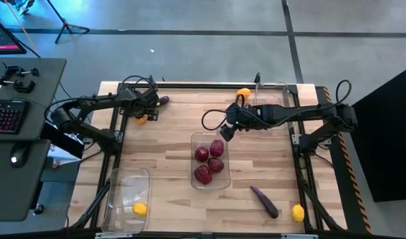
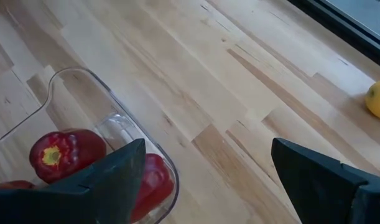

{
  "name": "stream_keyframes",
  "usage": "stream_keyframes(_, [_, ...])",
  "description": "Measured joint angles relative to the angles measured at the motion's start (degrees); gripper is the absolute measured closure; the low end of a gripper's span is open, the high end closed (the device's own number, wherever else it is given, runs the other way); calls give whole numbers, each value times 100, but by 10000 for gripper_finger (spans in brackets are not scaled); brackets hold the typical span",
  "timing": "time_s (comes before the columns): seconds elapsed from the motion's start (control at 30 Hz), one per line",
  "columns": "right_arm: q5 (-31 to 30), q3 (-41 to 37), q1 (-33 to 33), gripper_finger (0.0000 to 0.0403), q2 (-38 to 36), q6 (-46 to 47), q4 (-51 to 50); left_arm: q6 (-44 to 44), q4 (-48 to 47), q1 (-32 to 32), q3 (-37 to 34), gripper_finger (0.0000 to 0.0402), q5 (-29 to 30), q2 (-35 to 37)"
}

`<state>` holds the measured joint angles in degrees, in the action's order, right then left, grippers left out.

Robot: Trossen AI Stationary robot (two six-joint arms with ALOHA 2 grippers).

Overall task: Sort produce into baskets
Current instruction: Put the yellow lemon into the bottom left transparent bin

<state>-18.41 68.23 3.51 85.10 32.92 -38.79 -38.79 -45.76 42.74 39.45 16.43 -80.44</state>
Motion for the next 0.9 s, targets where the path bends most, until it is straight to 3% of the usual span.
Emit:
stream_keyframes(0.33, [181,0,0,63,-44,-15,-127,332,22,-206,-112,216,-551,287])
stream_keyframes(0.53, [200,0,-1,63,-394,141,-155,287,76,-972,125,216,-694,1858])
stream_keyframes(0.7, [-165,0,0,63,-570,609,-253,-490,511,-1913,272,205,-780,3250])
stream_keyframes(0.9, [-216,0,0,63,-575,805,-278,-1853,492,-3705,279,205,-1187,3873])
